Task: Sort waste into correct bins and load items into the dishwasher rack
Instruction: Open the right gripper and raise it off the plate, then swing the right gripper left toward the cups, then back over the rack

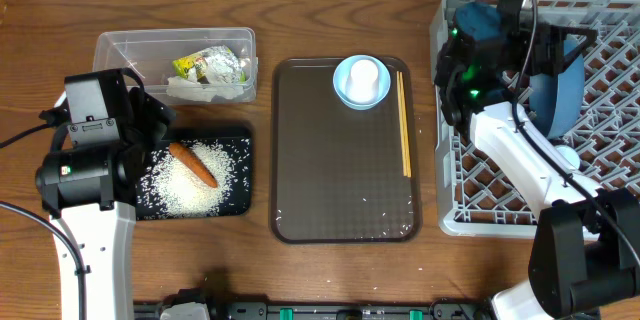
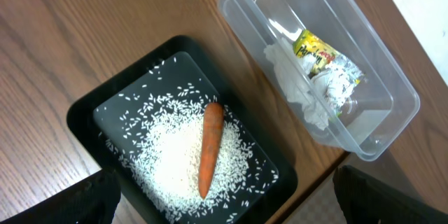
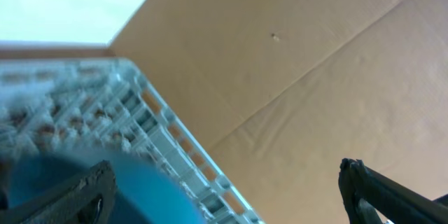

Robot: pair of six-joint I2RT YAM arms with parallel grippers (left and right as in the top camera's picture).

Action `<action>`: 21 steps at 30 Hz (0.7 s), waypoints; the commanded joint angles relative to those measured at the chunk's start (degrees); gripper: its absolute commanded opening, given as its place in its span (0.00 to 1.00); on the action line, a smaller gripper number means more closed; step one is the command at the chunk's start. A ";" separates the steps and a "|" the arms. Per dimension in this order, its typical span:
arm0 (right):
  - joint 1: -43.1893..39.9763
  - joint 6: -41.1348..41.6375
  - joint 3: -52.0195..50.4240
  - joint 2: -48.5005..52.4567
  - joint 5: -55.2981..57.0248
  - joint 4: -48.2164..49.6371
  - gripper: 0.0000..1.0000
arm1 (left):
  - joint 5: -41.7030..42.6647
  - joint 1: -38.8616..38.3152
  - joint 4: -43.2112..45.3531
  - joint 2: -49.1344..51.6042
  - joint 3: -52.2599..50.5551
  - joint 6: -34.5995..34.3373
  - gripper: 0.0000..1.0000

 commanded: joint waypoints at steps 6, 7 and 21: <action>0.57 -23.37 3.04 0.33 4.28 27.61 0.99 | -0.13 0.37 -0.20 0.11 0.13 -0.09 0.99; 0.61 -24.30 3.52 0.33 4.28 28.35 0.99 | -0.13 0.37 -0.20 0.11 0.13 -0.09 0.99; 3.06 -3.67 4.52 0.33 4.24 16.83 0.99 | -0.13 0.37 -0.17 0.11 0.13 -0.09 0.99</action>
